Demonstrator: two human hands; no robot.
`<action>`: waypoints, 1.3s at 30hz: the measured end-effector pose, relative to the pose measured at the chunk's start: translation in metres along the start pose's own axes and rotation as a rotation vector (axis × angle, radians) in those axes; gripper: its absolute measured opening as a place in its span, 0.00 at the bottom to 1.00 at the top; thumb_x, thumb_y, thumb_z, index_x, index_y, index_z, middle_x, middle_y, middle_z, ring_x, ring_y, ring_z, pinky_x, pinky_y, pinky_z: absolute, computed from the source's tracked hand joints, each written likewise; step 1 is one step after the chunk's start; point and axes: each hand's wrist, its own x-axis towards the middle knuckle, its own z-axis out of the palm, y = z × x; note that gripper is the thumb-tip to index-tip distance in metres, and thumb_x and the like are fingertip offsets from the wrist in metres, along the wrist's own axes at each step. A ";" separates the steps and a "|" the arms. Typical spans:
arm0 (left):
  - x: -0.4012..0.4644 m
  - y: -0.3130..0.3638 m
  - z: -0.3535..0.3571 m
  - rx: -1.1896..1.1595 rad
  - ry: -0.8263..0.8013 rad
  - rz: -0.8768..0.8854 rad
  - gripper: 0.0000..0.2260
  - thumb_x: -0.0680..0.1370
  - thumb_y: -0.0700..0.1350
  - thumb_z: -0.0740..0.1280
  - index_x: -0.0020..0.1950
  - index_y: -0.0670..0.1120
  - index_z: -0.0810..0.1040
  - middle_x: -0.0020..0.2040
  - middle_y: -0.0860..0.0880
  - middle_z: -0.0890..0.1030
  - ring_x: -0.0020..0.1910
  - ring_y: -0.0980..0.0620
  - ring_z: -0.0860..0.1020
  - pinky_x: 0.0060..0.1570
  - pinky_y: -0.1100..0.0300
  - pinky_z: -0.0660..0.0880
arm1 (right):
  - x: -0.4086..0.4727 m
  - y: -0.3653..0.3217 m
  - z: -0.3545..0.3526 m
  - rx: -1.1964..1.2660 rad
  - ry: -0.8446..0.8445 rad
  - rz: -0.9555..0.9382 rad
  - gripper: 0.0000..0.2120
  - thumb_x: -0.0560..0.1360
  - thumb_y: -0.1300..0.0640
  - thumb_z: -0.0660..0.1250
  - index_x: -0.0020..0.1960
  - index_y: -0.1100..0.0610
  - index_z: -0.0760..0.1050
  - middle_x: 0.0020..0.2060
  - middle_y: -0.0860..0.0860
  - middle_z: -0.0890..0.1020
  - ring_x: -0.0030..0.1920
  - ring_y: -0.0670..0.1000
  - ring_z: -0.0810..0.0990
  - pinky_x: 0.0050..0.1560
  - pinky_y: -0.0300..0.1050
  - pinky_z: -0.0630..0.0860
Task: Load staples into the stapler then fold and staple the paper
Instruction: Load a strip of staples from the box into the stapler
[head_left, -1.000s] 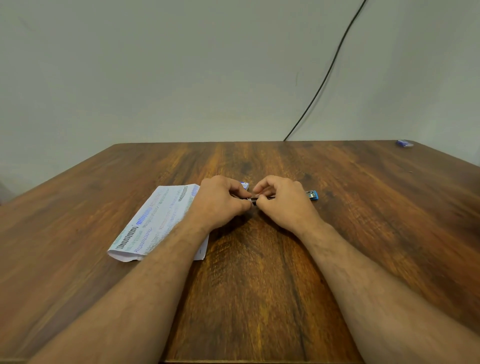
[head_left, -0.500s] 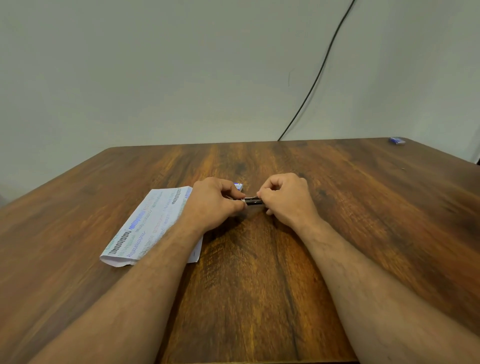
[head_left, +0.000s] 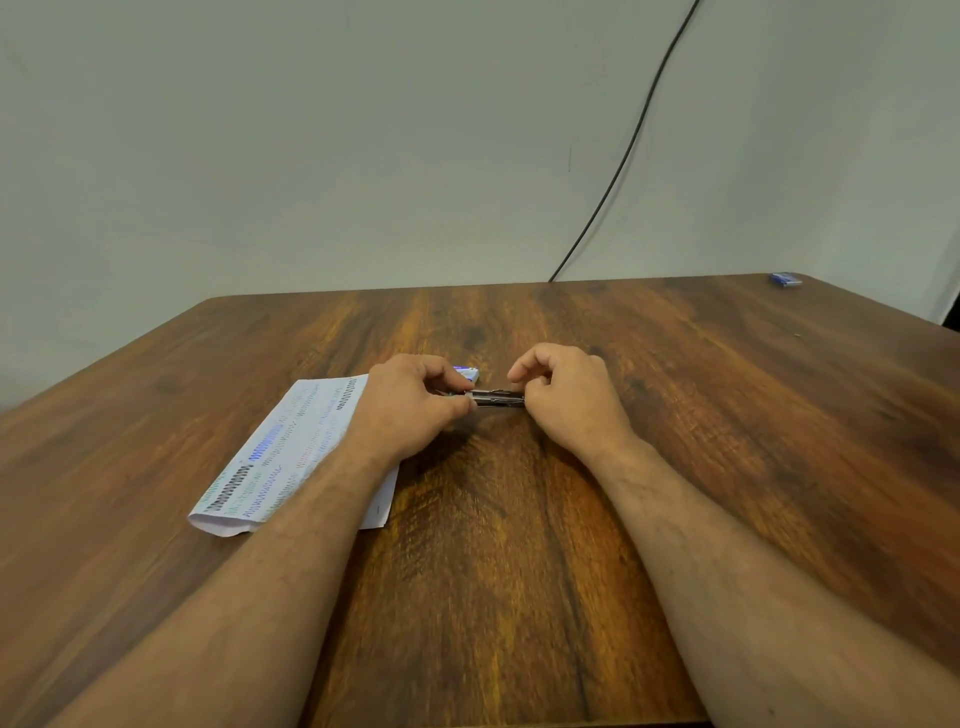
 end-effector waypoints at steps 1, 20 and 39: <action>0.000 0.000 0.000 0.000 0.001 0.003 0.03 0.72 0.45 0.77 0.44 0.53 0.87 0.40 0.54 0.85 0.39 0.54 0.83 0.44 0.55 0.82 | 0.000 0.000 0.001 -0.005 -0.009 -0.005 0.16 0.72 0.66 0.61 0.45 0.49 0.83 0.42 0.44 0.85 0.46 0.46 0.81 0.52 0.49 0.80; 0.002 -0.005 -0.002 -0.188 -0.071 -0.031 0.09 0.73 0.39 0.75 0.50 0.50 0.88 0.43 0.50 0.87 0.42 0.52 0.83 0.46 0.56 0.82 | -0.001 0.002 0.005 -0.003 -0.195 -0.203 0.29 0.71 0.73 0.59 0.55 0.45 0.86 0.48 0.48 0.78 0.52 0.49 0.75 0.58 0.50 0.75; 0.003 -0.004 0.000 -0.137 -0.042 -0.049 0.07 0.73 0.42 0.76 0.50 0.51 0.88 0.42 0.53 0.86 0.42 0.53 0.83 0.42 0.61 0.77 | 0.000 -0.004 -0.005 -0.075 -0.148 -0.132 0.20 0.71 0.70 0.62 0.48 0.53 0.88 0.48 0.50 0.85 0.51 0.47 0.80 0.55 0.39 0.74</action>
